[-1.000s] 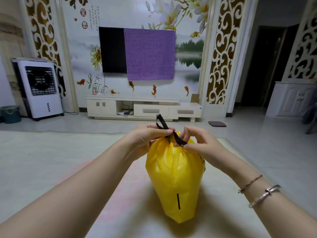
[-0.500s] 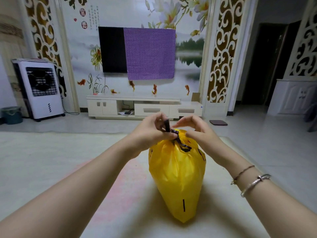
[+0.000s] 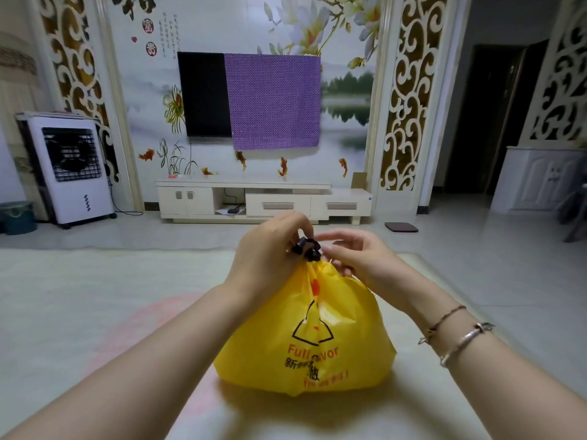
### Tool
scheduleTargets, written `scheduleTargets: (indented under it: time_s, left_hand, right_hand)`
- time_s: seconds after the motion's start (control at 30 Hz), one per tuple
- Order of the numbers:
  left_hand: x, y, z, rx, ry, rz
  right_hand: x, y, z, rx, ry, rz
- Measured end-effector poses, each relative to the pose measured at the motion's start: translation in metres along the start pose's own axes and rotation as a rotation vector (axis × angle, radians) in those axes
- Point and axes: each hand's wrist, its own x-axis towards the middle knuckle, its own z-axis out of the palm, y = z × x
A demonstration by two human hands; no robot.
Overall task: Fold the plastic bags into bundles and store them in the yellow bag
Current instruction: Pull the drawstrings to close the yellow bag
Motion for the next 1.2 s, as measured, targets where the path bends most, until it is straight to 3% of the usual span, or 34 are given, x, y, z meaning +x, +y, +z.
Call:
scheduleTargets:
  time_s: [0.23,0.33,0.43,0.6,0.73,0.83,0.97,1.07,1.13,1.2]
  left_hand:
    - [0.000,-0.004,0.005,-0.011,0.047,0.024]
    - [0.000,-0.003,0.002,-0.132,0.005,-0.020]
    - [-0.002,-0.002,-0.004,-0.274,-0.062,-0.084]
    - [-0.026,0.000,-0.010,-0.286,-0.038,-0.148]
    - [-0.041,0.000,-0.014,-0.307,-0.049,-0.250]
    - [-0.040,-0.003,-0.026,-0.337,-0.174,-0.389]
    - [-0.044,-0.009,-0.048,-0.299,-0.574,-0.706]
    - [-0.047,-0.012,-0.054,-0.192,-0.837,-0.809]
    - [-0.049,-0.011,-0.047,-0.219,-0.865,-0.830]
    - [-0.050,-0.010,-0.034,-0.281,-0.787,-0.834]
  right_hand:
    - [0.000,-0.006,-0.006,-0.006,-0.059,0.088]
    - [-0.001,-0.012,-0.002,-0.105,-0.039,0.112]
    - [-0.003,-0.018,0.001,-0.261,0.056,0.095]
    - [-0.009,-0.009,0.009,-0.642,0.313,0.000]
    - [-0.012,0.004,0.016,-0.729,0.387,-0.039]
    - [-0.018,0.000,0.008,-0.755,0.301,0.020]
    - [-0.035,-0.008,-0.015,-0.751,0.248,0.292]
    - [-0.048,-0.004,-0.018,-0.822,0.140,0.552]
    - [-0.055,0.002,-0.011,-0.707,0.053,0.624]
    - [-0.055,0.009,-0.008,-0.636,0.055,0.609]
